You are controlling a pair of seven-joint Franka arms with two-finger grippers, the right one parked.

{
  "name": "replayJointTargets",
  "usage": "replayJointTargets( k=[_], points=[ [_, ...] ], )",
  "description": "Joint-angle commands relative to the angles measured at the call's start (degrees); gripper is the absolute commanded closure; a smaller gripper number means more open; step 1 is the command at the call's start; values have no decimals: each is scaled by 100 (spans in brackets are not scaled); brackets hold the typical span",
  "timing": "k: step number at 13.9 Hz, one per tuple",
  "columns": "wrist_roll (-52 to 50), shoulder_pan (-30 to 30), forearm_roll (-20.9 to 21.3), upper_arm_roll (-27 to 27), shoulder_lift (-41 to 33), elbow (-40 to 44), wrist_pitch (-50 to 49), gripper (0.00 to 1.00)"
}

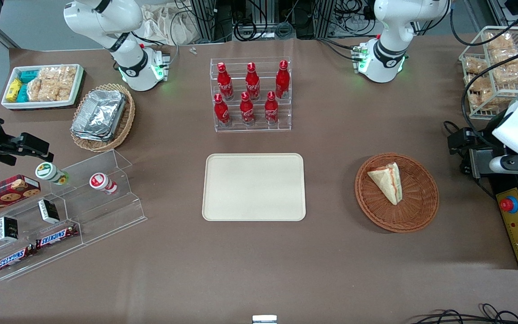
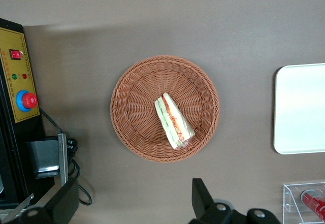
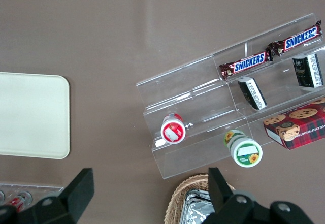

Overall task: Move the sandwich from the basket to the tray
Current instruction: 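Move the left gripper down over the wrapped sandwich in the wicker basket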

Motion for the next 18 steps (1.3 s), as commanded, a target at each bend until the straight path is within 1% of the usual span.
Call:
replayJointTargets(
  k=[1,4,5,6,7,8,10,12,14,16,18],
  points=[
    [-88,-23,57,-16,98,167,-93,0],
    [-202,-31,48,-43,177,202,-102,0],
    [-559,-66,74,-78,186,184,-93,0],
    [-1215,-128,48,-78,212,141,-84,0],
    [-1814,-146,118,-87,308,88,-41,0],
    [-2220,-172,127,-95,318,-69,186,0],
    [-2844,-190,75,-95,248,-622,538,0],
    [-3434,-190,110,-95,239,-1219,1300,0],
    [-4293,-190,110,-95,248,-1817,2048,0],
    [-4762,-198,136,-95,326,-2362,2803,0],
    [-5262,-207,145,-95,406,-2837,3324,0]
  ],
)
